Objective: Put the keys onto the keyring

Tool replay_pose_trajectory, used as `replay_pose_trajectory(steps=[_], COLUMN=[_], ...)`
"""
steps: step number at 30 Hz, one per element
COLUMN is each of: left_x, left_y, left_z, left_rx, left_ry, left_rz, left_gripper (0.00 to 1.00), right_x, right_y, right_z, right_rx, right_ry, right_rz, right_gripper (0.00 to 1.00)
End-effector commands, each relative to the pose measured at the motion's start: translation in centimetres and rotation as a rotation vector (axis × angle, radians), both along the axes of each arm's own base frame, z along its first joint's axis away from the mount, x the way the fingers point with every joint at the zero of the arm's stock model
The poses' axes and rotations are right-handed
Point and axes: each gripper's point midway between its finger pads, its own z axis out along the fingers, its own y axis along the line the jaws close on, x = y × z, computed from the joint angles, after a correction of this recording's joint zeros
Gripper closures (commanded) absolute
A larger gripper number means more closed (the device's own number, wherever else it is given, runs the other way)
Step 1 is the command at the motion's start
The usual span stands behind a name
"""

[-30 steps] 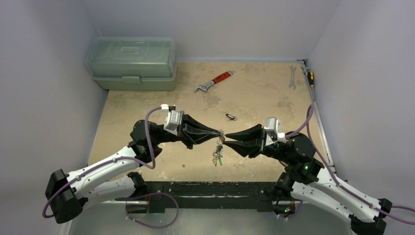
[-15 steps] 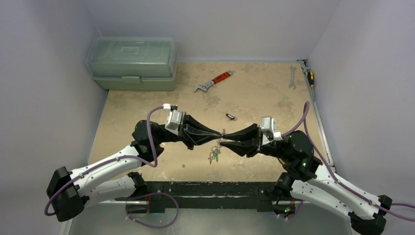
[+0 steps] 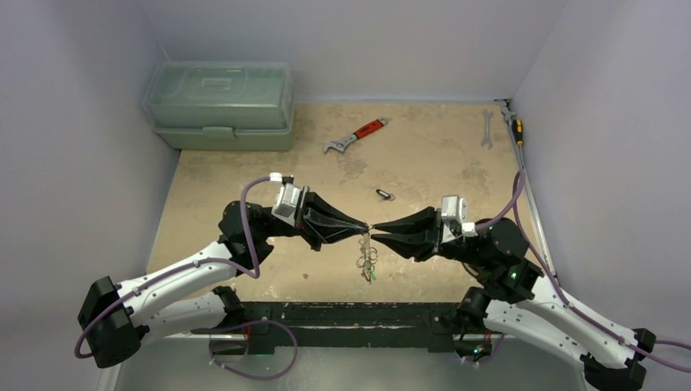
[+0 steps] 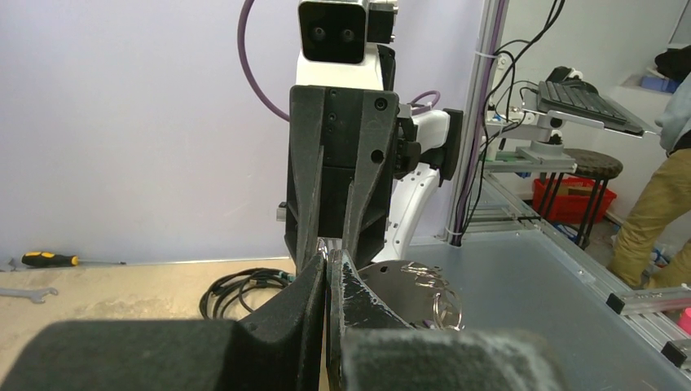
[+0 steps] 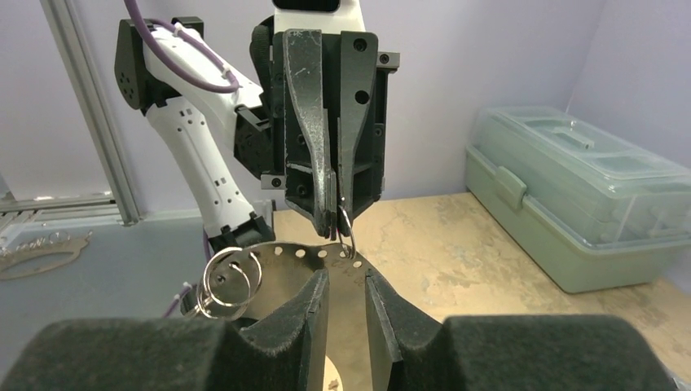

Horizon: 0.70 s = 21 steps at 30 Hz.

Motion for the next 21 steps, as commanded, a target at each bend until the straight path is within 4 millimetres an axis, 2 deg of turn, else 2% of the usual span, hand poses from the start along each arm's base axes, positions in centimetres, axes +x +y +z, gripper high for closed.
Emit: replay_pose_trajectory(steps=[1,9,21], left_x=[-0.92,-1.04,-1.13], left_y=[0.51,0.44,0.28], left_z=[1.47,1.39,1.19], left_rx=[-0.06,-0.062,-0.064], left_ry=[-0.038,-0.032,-0.026], left_rz=[-0.029,-0.044,-0.059], left_gripper=[1.0,1.0,1.0], right_x=[-0.07,-0.25,-0.23], right_y=[-0.66,-0.31,0.1], right_z=[2.8,2.99,2.64], right_rx=[0.049,0.039,0.027], right_ry=[-0.046,-0.054,-0.053], right_rz=[-0.023,-0.002,0.012], right_gripper=[0.75,0.77,0.88])
